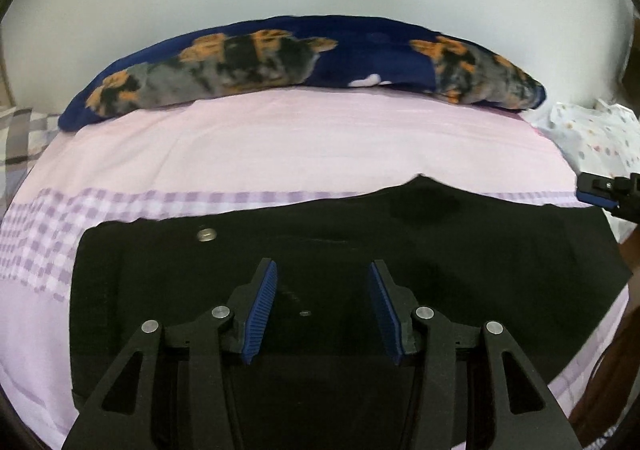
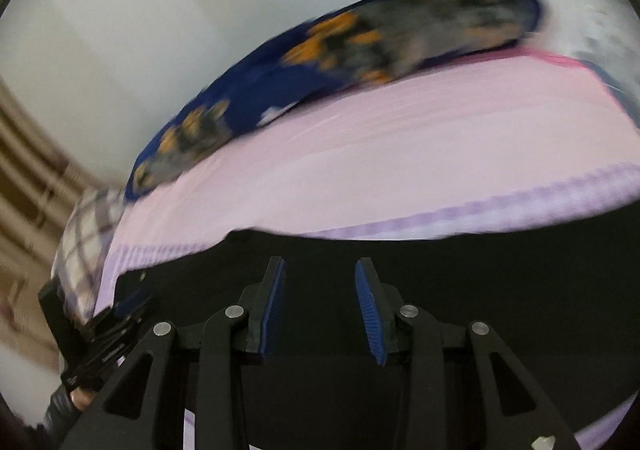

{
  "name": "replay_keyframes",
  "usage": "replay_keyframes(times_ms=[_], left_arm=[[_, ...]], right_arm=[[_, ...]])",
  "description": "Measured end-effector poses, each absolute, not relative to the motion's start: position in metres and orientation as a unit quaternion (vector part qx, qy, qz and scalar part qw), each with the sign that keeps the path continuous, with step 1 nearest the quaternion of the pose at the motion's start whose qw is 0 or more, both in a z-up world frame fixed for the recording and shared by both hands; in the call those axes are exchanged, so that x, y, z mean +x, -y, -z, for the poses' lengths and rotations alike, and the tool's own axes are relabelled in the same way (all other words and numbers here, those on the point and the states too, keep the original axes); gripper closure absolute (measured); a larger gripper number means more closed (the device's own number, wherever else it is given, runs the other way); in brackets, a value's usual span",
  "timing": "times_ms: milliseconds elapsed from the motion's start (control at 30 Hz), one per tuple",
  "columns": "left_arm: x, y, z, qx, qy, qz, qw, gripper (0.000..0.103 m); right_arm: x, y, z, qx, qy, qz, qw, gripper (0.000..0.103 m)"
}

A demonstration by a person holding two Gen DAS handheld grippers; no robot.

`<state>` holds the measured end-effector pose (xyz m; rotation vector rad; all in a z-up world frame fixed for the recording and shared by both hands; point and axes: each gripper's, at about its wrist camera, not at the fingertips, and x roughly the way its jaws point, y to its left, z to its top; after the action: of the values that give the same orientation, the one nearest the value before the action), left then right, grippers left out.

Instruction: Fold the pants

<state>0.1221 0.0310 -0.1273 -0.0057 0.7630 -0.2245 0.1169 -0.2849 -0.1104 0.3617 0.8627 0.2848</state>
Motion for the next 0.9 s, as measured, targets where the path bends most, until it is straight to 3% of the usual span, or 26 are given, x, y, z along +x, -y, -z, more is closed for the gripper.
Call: replay_keyframes(times_ms=[367,600,767,800,833,900], left_arm=[[0.129,-0.045,0.137,0.018,-0.384,0.108,0.917,0.054],[0.124,-0.004,0.114,0.034,-0.351,0.226,0.908,0.054],[0.136,0.024,0.127,0.049,-0.376,0.255,0.89,0.054],[0.138,0.024,0.13,0.049,-0.383,0.252,0.887,0.054],[0.141,0.021,0.135,0.044,-0.392,0.249,0.885,0.054],[0.142,0.013,0.137,0.036,-0.393,0.248,0.885,0.054]], right_arm=[[0.192,0.177,0.133,0.079,-0.474,-0.226,0.847,0.065],[0.219,0.161,0.151,0.045,-0.499,-0.246,0.83,0.065],[0.231,0.155,0.16,0.035,-0.509,-0.266,0.818,0.065],[0.231,0.154,0.16,0.033,-0.506,-0.269,0.819,0.068],[0.231,0.154,0.158,0.031,-0.497,-0.271,0.824,0.084],[0.233,0.158,0.154,0.04,-0.49,-0.278,0.825,0.09]])
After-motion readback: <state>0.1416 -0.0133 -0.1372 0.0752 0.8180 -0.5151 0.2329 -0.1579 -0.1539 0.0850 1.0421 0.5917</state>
